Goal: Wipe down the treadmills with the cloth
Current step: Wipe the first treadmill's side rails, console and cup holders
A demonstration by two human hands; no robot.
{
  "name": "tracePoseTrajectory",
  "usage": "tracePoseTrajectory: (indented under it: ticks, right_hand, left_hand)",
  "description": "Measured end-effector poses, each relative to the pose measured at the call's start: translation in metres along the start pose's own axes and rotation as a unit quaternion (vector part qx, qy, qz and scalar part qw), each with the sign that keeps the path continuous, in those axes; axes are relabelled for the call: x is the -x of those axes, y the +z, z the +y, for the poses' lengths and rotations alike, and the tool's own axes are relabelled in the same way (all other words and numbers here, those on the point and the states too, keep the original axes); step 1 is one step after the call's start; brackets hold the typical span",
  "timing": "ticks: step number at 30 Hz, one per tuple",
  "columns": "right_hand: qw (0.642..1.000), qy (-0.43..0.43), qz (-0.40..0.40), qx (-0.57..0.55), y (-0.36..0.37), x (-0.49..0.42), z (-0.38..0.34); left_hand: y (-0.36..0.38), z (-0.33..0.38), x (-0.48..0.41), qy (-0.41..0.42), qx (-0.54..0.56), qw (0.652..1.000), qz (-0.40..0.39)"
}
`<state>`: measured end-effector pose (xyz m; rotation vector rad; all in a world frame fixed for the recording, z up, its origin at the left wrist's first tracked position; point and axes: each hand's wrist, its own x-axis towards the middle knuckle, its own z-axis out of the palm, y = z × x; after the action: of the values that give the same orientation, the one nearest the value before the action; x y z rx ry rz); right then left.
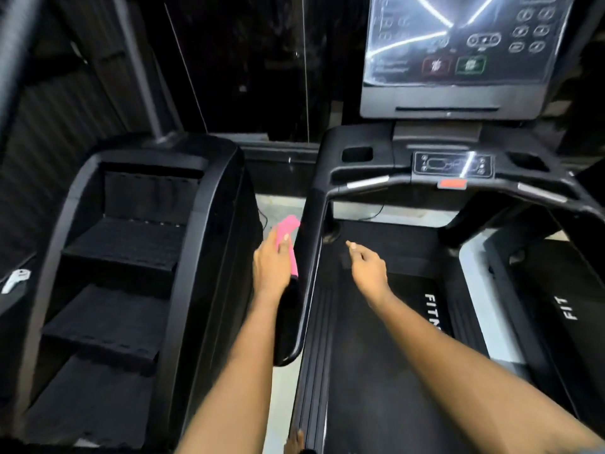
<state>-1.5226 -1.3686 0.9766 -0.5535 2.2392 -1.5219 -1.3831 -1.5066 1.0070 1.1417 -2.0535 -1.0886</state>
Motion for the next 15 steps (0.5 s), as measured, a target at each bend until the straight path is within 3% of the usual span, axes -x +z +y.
tracePoseTrajectory:
  ticks: [7,15]
  right_hand:
    - [0.998,-0.051,0.023,-0.006,-0.026,-0.046,-0.032]
    - [0.993,-0.082,0.025,0.083,-0.031,-0.163,-0.037]
  left_hand:
    - [0.008,0.042,-0.046,0.07,0.014,0.997,-0.002]
    - [0.061,0.042,-0.146,0.059,0.029,0.998,0.006]
